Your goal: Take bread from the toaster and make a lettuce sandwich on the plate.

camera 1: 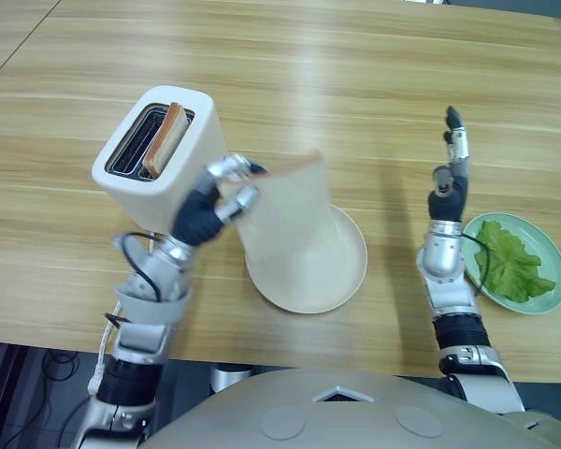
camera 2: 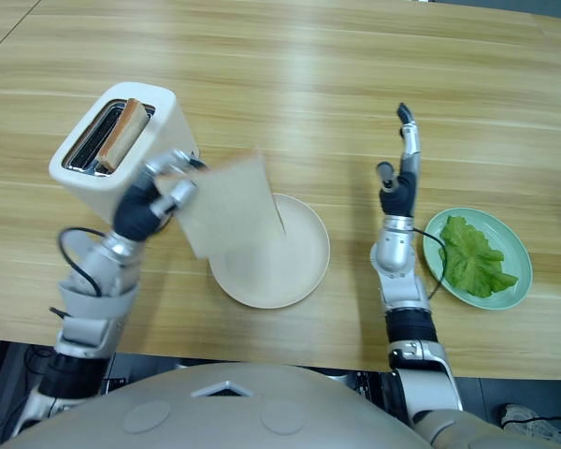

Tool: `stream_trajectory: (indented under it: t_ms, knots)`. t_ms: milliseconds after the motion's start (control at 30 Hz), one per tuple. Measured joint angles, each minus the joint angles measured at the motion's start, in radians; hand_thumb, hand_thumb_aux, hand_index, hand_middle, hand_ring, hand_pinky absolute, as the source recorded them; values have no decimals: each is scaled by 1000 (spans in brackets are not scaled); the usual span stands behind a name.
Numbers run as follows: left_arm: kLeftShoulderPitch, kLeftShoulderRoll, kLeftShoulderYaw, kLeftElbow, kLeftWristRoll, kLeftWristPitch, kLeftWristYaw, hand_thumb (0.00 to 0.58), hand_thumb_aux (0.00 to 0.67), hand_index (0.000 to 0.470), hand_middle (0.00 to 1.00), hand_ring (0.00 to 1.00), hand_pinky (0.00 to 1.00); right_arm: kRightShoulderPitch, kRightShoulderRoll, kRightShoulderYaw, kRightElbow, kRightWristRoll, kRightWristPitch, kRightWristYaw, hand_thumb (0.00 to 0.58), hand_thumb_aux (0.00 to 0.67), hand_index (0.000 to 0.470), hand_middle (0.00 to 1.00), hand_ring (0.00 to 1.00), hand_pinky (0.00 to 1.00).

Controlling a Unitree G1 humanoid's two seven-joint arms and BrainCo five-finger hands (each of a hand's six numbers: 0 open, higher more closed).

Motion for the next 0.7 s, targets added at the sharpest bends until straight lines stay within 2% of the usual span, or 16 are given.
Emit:
stream_trajectory:
  t_ms: [67, 167, 367, 500, 700]
  knots:
    - [-4, -2, -49, 37, 61, 5, -26, 580, 670, 460, 1000, 1000, 1000, 55, -36, -39, -49, -8, 4, 1, 0, 0, 0, 0, 0, 0]
    - [-28, -8, -104, 198, 193, 34, -26, 580, 670, 460, 1000, 1000, 1000, 146, -91, -118, -129, -33, 26, 0, 0, 0, 0, 0, 0, 0]
    - [-162, -71, -95, 487, 339, 28, 87, 580, 670, 460, 1000, 1000, 1000, 269, -163, -233, -240, -95, 69, 7, 0, 0, 0, 0, 0, 0]
    - [-258, -118, -67, 655, 370, -8, 153, 580, 670, 460, 1000, 1000, 1000, 332, -219, -287, -202, -134, 101, 4, 0, 0, 0, 0, 0, 0]
    - [-290, -163, -26, 761, 317, -20, 136, 580, 670, 460, 1000, 1000, 1000, 373, -269, -305, -61, -176, 137, -16, 0, 0, 0, 0, 0, 0]
